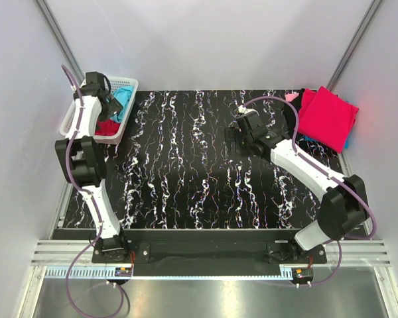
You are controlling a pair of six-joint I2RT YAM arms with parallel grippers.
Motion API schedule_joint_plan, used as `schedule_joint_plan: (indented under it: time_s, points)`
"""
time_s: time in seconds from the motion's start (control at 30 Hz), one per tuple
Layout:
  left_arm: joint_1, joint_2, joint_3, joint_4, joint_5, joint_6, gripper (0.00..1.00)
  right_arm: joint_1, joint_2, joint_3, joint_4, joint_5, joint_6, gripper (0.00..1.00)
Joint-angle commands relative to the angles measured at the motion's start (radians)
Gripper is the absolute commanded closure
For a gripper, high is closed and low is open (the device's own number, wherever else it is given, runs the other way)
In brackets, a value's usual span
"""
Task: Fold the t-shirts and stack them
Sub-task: Grab the tshirt from the pile
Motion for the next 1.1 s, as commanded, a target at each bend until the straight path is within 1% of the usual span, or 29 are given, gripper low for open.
schedule_joint_plan:
  time_s: [0.0,0.1,0.23,0.27,0.3,0.33,0.37,0.4,0.43,0.5,0.67,0.77,0.93,1.07]
  points:
    - [0.004,0.043,0.025,-0.018,-0.088,-0.015,0.02,-0.012,0.002,0.007,0.027,-0.007,0.005,0.00]
    - [0.008,0.071,0.022,-0.023,-0.097,-0.026,0.04,-0.015,0.007,0.012,0.020,-0.009,0.005,0.00]
    - [0.012,0.094,0.014,-0.029,-0.106,-0.041,0.13,-0.016,0.016,0.018,0.009,-0.001,0.005,0.00]
    - [0.011,0.095,0.013,-0.028,-0.105,-0.041,0.20,-0.018,0.019,0.020,0.007,0.002,0.004,0.00]
    - [0.011,0.098,0.014,-0.029,-0.103,-0.040,0.26,-0.020,0.021,0.023,0.003,0.002,0.005,0.00]
    - [0.012,0.103,0.013,-0.029,-0.102,-0.037,0.34,-0.020,0.021,0.023,0.003,0.005,0.004,0.00]
    - [0.012,0.103,0.011,-0.031,-0.098,-0.037,0.54,-0.020,0.022,0.024,0.001,0.006,0.004,0.00]
    - [0.012,0.101,0.010,-0.032,-0.097,-0.035,0.70,-0.020,0.022,0.024,0.000,0.009,0.005,0.00]
    - [0.011,0.098,0.010,-0.034,-0.095,-0.038,0.82,-0.020,0.024,0.026,-0.002,0.012,0.005,0.00]
    - [0.011,0.083,-0.001,-0.040,-0.095,-0.038,1.00,-0.021,0.030,0.027,-0.003,0.016,0.008,0.00]
    - [0.009,0.025,-0.021,-0.041,-0.091,-0.030,1.00,-0.021,0.042,0.031,-0.006,0.005,0.014,0.00]
    - [0.003,-0.037,-0.016,-0.035,-0.082,-0.011,1.00,-0.021,0.050,0.031,-0.006,0.000,0.021,0.00]
    - [-0.020,-0.145,0.045,-0.032,0.010,0.057,1.00,-0.021,0.051,0.029,-0.006,0.003,0.034,0.01]
    - [-0.049,-0.224,0.109,-0.029,0.093,0.062,1.00,-0.021,0.041,0.021,-0.008,0.017,0.044,0.01]
